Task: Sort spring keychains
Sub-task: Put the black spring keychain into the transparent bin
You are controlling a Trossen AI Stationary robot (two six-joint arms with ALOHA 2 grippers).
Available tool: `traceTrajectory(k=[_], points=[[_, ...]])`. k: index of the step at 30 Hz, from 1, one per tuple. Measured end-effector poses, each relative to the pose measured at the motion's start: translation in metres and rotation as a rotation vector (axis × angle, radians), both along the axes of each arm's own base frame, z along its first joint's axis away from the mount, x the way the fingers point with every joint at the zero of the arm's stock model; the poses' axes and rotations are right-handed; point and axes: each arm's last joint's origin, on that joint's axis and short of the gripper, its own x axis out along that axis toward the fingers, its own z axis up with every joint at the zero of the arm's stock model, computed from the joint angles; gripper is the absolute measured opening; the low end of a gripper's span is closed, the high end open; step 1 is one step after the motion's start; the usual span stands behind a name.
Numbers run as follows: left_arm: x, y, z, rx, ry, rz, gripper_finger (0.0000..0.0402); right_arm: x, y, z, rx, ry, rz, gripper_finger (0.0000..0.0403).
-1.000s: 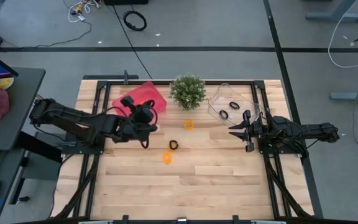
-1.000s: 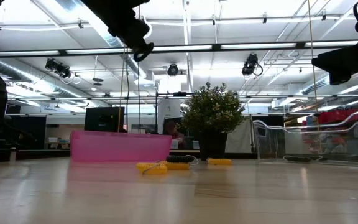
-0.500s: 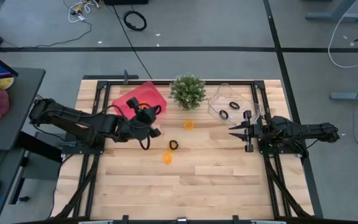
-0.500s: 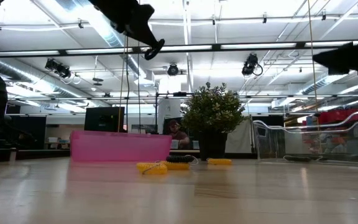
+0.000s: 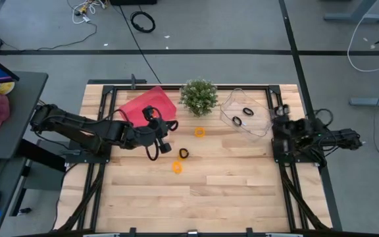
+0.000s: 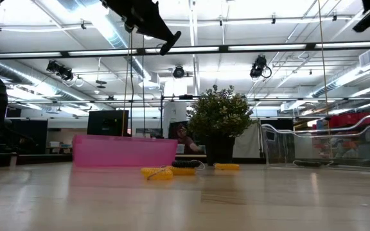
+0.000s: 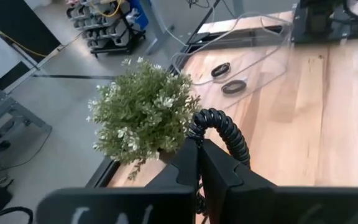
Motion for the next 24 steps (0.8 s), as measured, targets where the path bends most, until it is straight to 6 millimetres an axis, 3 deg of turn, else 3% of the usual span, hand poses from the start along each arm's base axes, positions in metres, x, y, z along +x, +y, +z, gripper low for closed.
traceTrajectory(k=[6, 13, 18, 24], points=[[0.001, 0.0, 0.002, 0.007, -0.011, -0.008, 0.0012, 0.014, -0.001, 0.022, -0.034, 0.017, -0.095, 0.0093], [0.002, -0.001, 0.003, 0.004, -0.027, -0.019, 0.001, 0.061, 0.001, 0.058, -0.075, 0.181, -0.132, 0.0093], [0.002, -0.003, 0.003, -0.012, -0.024, -0.062, 0.0013, 0.114, -0.005, 0.066, -0.043, 0.397, -0.126, 0.0093], [0.002, -0.006, 0.004, -0.003, -0.024, -0.079, 0.001, 0.181, -0.009, 0.049, -0.016, 0.635, 0.01, 0.0124]])
